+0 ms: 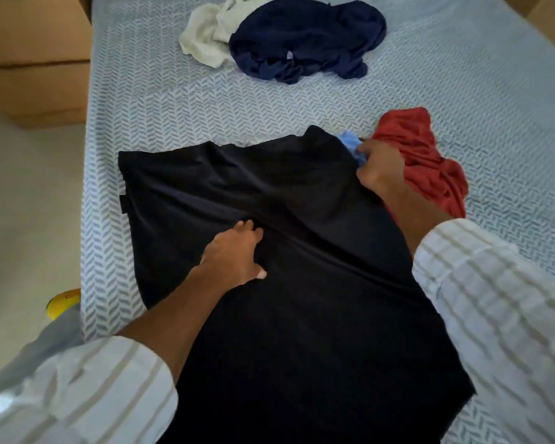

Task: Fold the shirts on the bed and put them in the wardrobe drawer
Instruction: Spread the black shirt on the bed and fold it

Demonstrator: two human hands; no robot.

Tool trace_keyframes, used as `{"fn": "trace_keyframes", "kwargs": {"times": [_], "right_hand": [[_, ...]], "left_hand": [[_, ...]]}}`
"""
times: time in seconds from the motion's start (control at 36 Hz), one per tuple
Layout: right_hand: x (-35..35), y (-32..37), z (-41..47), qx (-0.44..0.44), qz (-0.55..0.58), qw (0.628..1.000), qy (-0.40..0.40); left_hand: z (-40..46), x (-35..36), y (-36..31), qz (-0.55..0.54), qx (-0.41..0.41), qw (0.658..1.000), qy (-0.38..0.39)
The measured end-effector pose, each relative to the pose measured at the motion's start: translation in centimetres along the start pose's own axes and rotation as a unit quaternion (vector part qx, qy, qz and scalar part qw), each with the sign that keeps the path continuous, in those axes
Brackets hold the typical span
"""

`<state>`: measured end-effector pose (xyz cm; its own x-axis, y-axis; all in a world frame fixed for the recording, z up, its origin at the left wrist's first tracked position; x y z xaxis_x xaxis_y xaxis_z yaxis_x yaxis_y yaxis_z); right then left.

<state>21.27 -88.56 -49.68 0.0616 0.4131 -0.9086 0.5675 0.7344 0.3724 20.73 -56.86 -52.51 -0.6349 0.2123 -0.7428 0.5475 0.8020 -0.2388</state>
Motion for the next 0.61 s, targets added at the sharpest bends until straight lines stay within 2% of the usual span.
{"fn": "trace_keyframes", "kwargs": {"times": [0.11, 0.22, 0.53, 0.61], "right_hand": [[1.5, -0.3, 1.3, -0.039, -0.063, 0.990, 0.123], [1.9, -0.4, 1.2, 0.005, -0.146, 0.972, 0.183], [-0.9, -4.8, 1.1, 0.039, -0.169, 0.982, 0.074], [-2.4, -5.9, 1.2, 0.065, -0.168, 0.984, 0.003]], "left_hand": [[0.7, -0.5, -0.4, 0.025, -0.028, 0.999, 0.022], [1.1, -0.9, -1.0, 0.052, -0.049, 0.997, 0.034], [1.8, -1.9, -3.3, 0.082, -0.110, 0.988, 0.066], [1.8, -1.9, -3.0, 0.081, -0.110, 0.988, 0.073]]}}
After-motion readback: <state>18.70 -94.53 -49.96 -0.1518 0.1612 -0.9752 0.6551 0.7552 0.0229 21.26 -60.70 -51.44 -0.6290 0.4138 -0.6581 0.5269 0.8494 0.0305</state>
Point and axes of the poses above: each hand's wrist, its own z-axis towards the middle knuckle, its own x-axis out of the palm, y = z × x, the point moved 3 cm from there along z, towards the middle knuckle, and after that the axes turned 10 degrees about y, right-handed, at the moved point
